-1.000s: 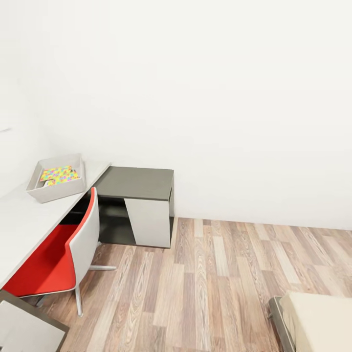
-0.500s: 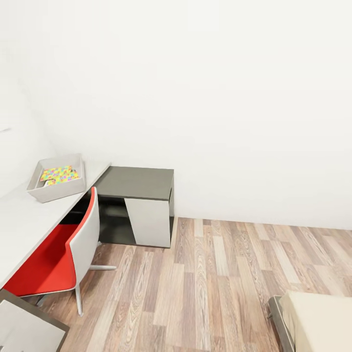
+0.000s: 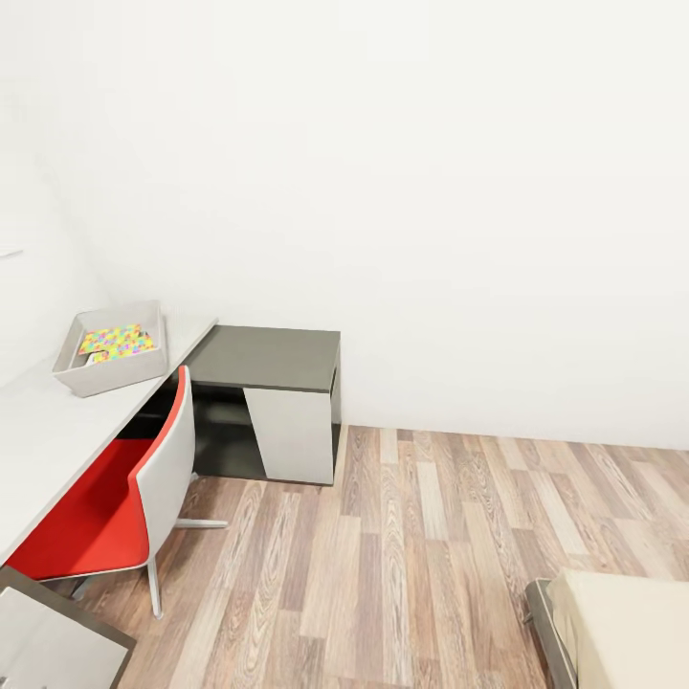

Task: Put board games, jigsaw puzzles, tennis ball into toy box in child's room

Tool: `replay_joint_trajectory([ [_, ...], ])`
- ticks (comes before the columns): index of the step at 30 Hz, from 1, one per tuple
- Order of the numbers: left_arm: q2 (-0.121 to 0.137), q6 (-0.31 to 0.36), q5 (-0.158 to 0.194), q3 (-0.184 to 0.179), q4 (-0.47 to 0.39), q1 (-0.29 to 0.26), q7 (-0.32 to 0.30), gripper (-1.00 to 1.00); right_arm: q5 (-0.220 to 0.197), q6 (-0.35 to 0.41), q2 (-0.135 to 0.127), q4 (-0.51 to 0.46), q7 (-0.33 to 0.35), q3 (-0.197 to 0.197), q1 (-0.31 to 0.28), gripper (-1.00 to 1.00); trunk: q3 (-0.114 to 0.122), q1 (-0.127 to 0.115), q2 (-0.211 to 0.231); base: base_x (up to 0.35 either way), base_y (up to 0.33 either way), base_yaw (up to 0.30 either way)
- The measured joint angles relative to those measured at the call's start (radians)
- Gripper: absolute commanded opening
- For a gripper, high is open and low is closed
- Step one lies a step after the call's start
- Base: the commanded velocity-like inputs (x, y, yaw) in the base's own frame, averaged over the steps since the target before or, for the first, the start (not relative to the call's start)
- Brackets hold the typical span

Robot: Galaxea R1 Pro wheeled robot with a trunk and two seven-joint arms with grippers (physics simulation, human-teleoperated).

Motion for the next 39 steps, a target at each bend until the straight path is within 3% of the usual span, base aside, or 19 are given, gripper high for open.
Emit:
replay_joint_trajectory([
  [39,-0.001,-0.001,0.000,0.000,0.000,0.001,0.000,1.00,-0.003,-0.001,0.001,-0.001,0.000,-0.007,-0.002,1.00,0.000,0.000,0.000,0.000,0.000,0.000],
])
